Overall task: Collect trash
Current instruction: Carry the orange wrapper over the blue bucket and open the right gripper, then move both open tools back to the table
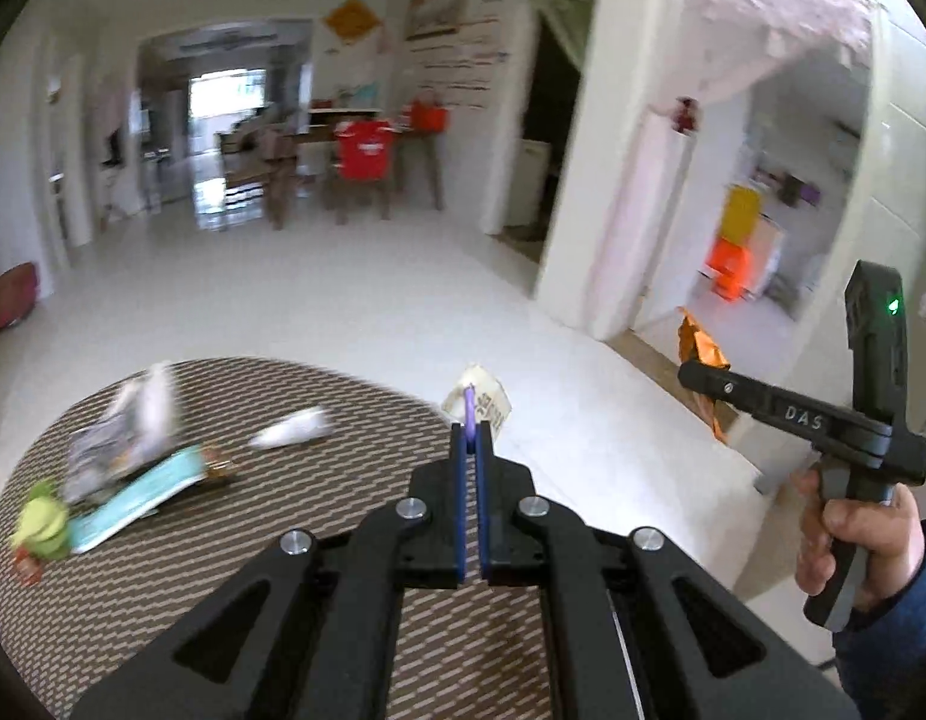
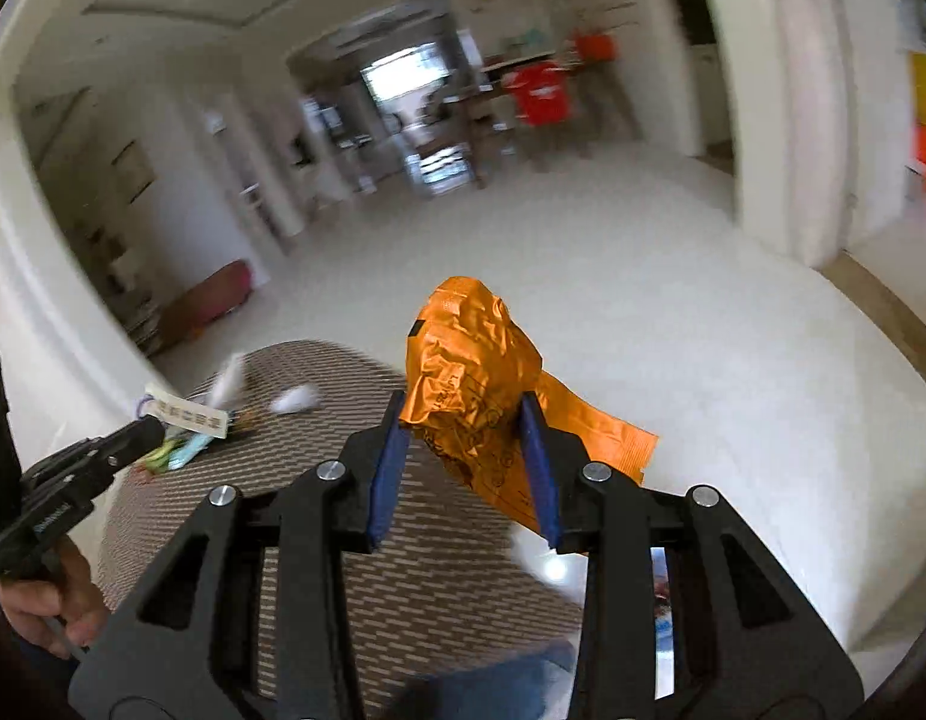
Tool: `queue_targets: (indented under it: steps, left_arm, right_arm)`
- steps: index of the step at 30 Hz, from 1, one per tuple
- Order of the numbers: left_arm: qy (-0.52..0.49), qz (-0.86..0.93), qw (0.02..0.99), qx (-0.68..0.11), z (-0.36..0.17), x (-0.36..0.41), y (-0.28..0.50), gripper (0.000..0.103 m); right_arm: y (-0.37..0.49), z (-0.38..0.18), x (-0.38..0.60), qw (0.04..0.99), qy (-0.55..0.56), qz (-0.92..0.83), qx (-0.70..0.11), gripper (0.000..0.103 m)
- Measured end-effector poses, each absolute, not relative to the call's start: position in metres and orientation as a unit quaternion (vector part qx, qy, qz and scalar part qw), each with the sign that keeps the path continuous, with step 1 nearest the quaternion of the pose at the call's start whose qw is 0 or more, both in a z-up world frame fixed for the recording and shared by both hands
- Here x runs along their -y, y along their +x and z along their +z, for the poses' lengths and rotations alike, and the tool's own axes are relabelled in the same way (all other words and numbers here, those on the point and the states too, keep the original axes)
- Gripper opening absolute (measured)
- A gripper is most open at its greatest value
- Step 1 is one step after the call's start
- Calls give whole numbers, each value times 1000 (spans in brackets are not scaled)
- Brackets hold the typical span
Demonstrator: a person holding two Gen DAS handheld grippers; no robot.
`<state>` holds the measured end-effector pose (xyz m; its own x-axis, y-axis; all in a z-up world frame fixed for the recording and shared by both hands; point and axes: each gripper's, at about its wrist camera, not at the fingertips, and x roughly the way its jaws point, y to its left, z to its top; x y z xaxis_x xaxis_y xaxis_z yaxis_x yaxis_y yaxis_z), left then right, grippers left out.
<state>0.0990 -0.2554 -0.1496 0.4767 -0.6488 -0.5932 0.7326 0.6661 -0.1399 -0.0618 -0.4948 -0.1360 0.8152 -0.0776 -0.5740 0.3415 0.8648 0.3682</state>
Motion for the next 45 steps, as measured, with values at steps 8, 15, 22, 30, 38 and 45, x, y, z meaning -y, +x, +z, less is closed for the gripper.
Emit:
queue_targets:
  steps: [8,15,22,30,38,45]
  left_arm:
    - [95,-470,805,-350,-184,360,74,3]
    - [133,-496,763,-392,-225,425,59,3]
    - [170,-489,729,-448,-281,472,60,3]
    - [203,-467,724,-466,-308,507,70,88]
    - [189,-453,745,-451,-292,488,78,89]
    - [178,-452,758,-435,-268,467,74,91]
  right_arm:
    - [-124,-183,567,891,285,-175,-306,36]
    - [-132,-215,596,868,328,-182,-326,36]
    - [-120,-248,615,838,382,-182,-343,36]
    - [-123,-279,637,797,443,-200,-360,84]
    - [-127,-281,632,785,440,-225,-374,97]
    - [-125,-267,621,792,416,-243,-374,97]
